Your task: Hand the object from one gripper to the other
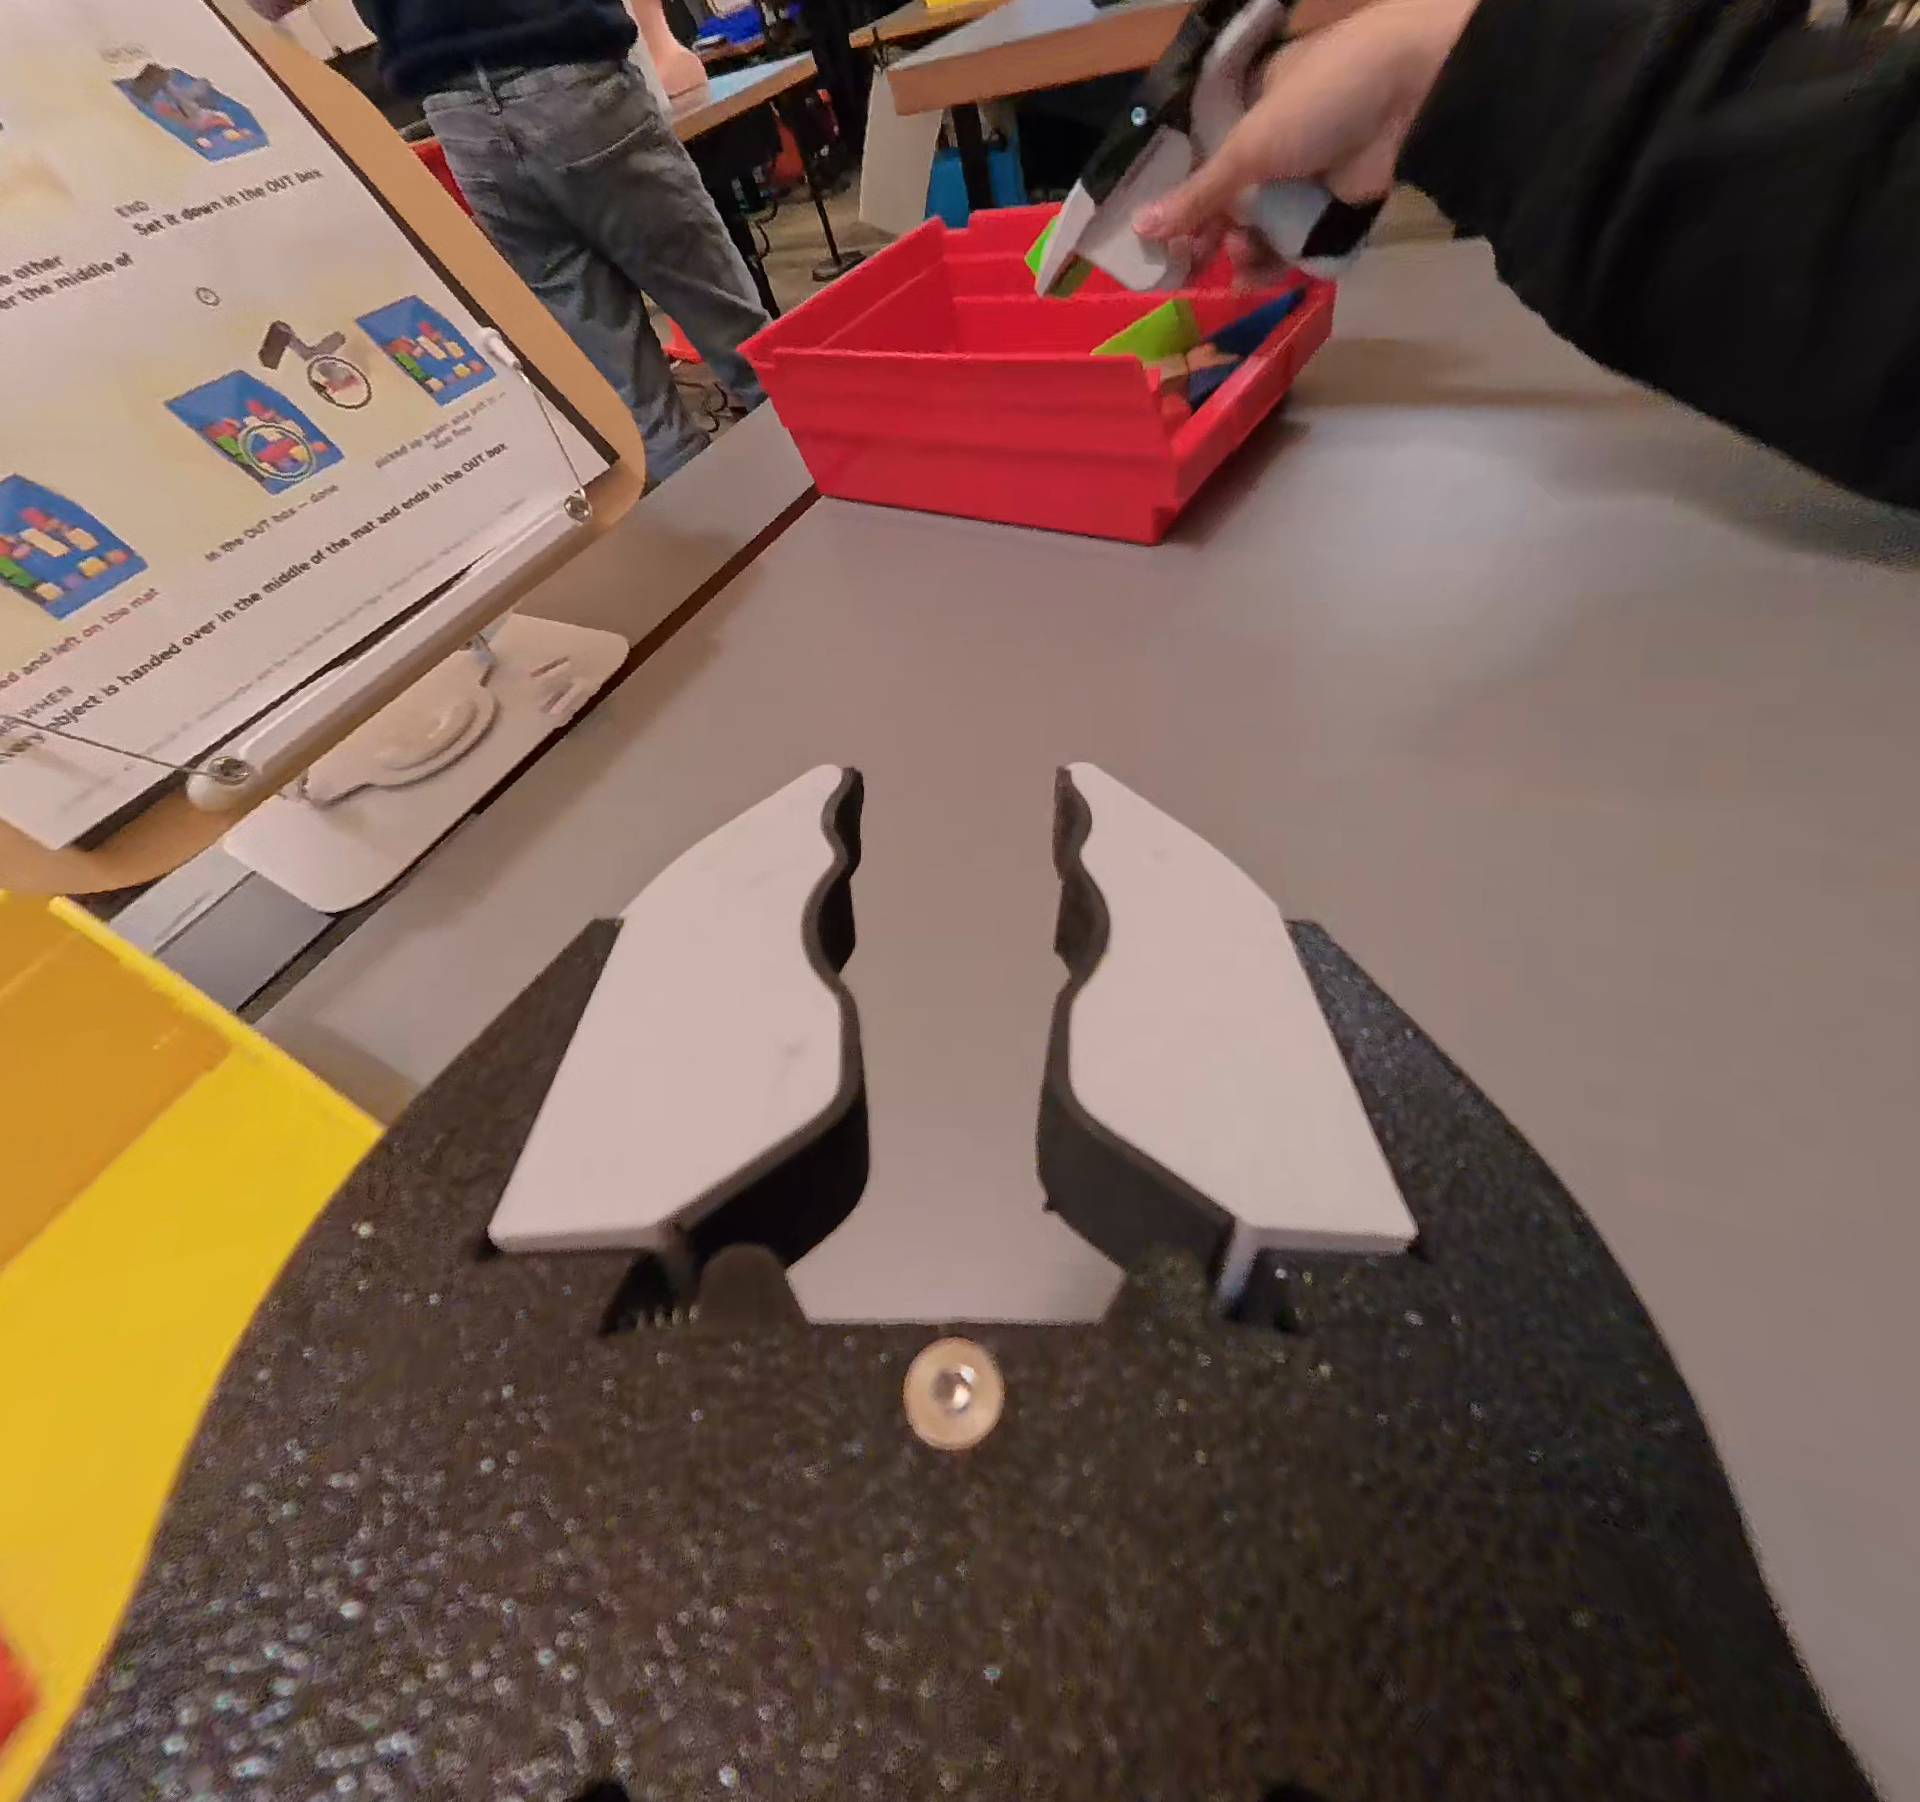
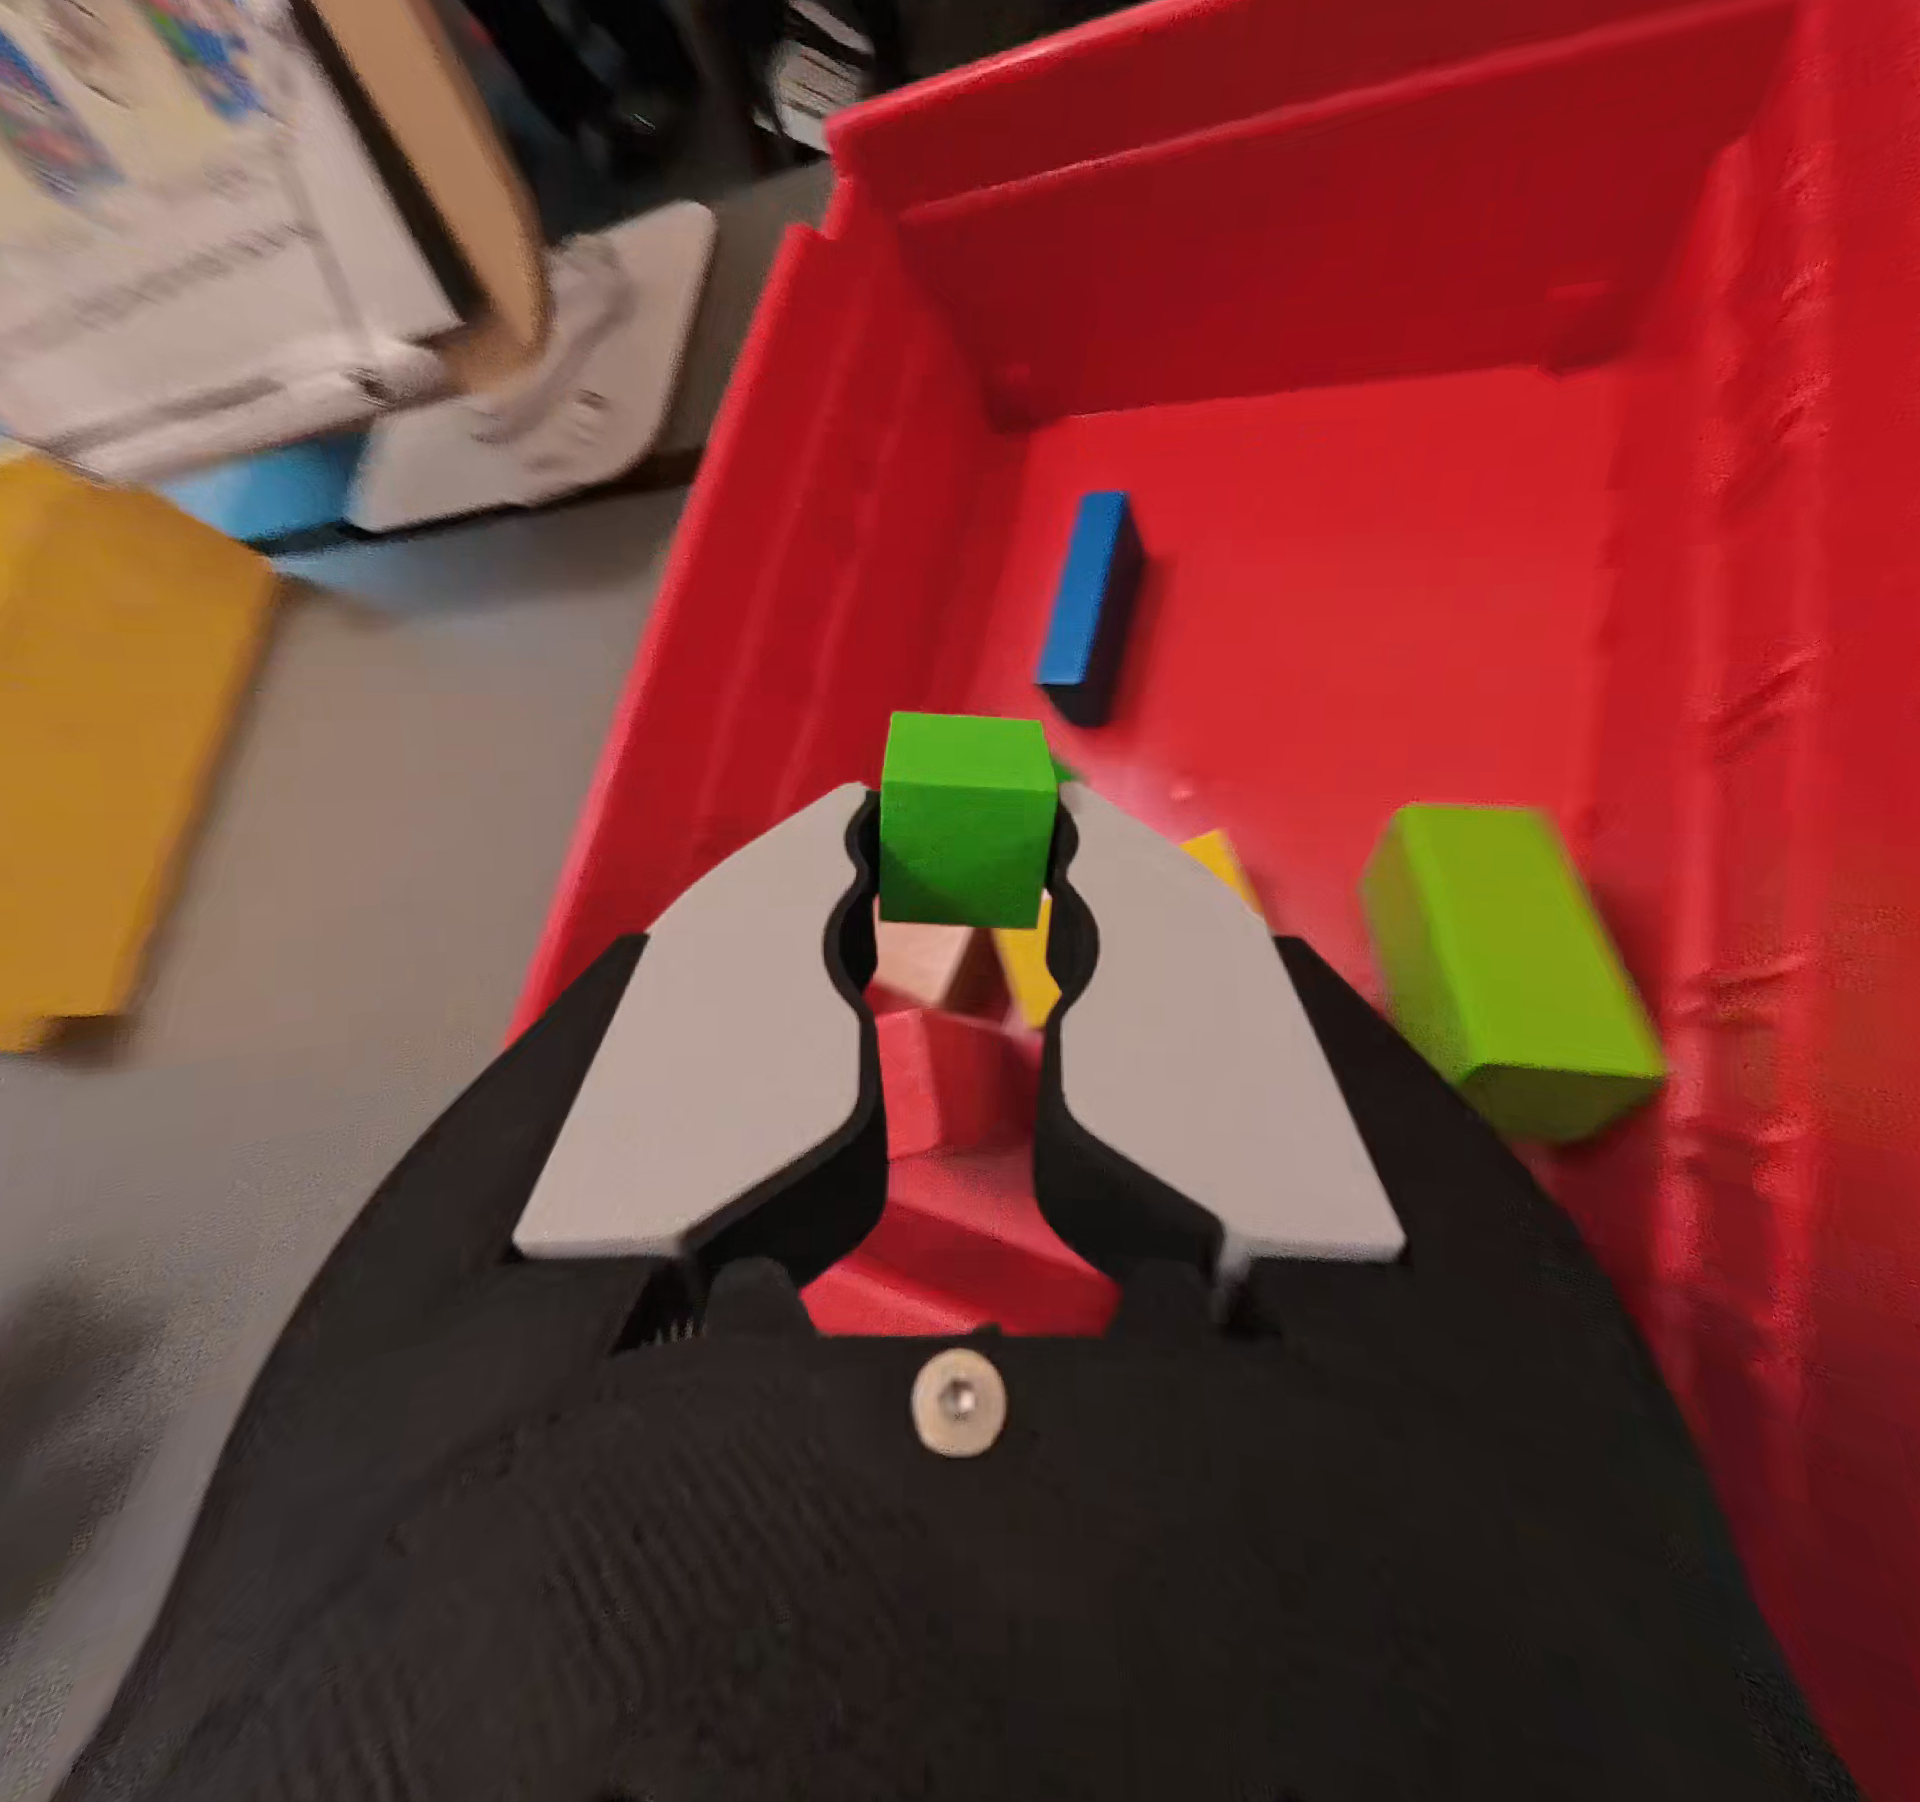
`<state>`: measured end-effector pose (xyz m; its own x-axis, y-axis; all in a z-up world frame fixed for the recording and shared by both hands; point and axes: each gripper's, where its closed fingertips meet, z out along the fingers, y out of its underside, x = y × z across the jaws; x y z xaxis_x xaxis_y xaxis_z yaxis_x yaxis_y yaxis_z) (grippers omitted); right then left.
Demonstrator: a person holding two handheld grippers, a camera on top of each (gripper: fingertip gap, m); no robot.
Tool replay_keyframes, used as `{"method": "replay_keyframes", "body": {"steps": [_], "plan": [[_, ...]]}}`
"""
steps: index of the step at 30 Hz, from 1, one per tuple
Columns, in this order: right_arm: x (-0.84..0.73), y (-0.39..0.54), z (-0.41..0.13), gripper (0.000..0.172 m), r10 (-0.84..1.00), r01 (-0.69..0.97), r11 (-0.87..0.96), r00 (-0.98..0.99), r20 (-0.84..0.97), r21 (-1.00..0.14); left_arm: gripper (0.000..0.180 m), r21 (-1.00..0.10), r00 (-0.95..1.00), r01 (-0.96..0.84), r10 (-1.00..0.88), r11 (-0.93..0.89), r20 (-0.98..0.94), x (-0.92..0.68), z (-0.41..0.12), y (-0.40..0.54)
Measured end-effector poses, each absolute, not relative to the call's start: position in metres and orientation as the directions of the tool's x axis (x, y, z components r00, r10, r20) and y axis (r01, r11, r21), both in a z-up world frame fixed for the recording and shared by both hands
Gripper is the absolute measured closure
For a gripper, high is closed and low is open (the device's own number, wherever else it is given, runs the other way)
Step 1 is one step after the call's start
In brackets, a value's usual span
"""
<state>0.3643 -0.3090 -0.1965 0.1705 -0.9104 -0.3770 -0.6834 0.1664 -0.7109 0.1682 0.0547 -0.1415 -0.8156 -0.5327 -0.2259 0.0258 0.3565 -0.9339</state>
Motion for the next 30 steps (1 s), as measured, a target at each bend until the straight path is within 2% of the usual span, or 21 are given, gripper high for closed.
{"method": "replay_keyframes", "body": {"steps": [3,6,8,9,16,20,25,30], "plan": [[0.378,-0.321,-0.210,0.142,-0.975,-0.717,-0.031,0.175,-0.137,-0.696,0.147,-0.928,-0.794,0.050,-0.548,0.370,-0.262,0.167,-0.137,0.067],[0.384,-0.323,-0.221,0.142,-0.982,-0.738,-0.149,0.189,0.011,-0.658,0.147,-0.945,-0.786,0.023,-0.579,0.326,-0.219,0.168,-0.133,0.080],[0.385,-0.321,-0.227,0.138,-0.979,-0.752,-0.184,0.198,0.049,-0.633,0.148,-0.948,-0.765,0.010,-0.608,0.318,-0.212,0.171,-0.131,0.091],[0.385,-0.320,-0.230,0.130,-0.979,-0.759,-0.188,0.195,0.058,-0.624,0.148,-0.949,-0.756,0.000,-0.621,0.317,-0.207,0.173,-0.131,0.096],[0.373,-0.313,-0.237,0.104,-0.983,-0.774,-0.174,0.177,0.056,-0.609,0.148,-0.956,-0.703,-0.073,-0.695,0.285,-0.154,0.183,-0.135,0.126],[0.356,-0.315,-0.198,0.095,-0.982,-0.667,-0.187,0.123,0.141,-0.721,0.148,-0.966,-0.580,-0.174,-0.813,0.193,-0.058,0.196,-0.132,0.163],[0.319,-0.256,-0.151,0.083,-0.972,-0.434,-0.154,0.229,0.056,-0.887,0.143,-0.932,-0.314,-0.353,-0.949,0.086,0.031,0.204,-0.141,0.236],[0.296,-0.208,-0.149,0.087,-0.926,-0.364,-0.168,0.377,0.020,-0.916,0.136,-0.835,-0.218,-0.550,-0.968,0.016,0.126,0.214,-0.165,0.261]]}}
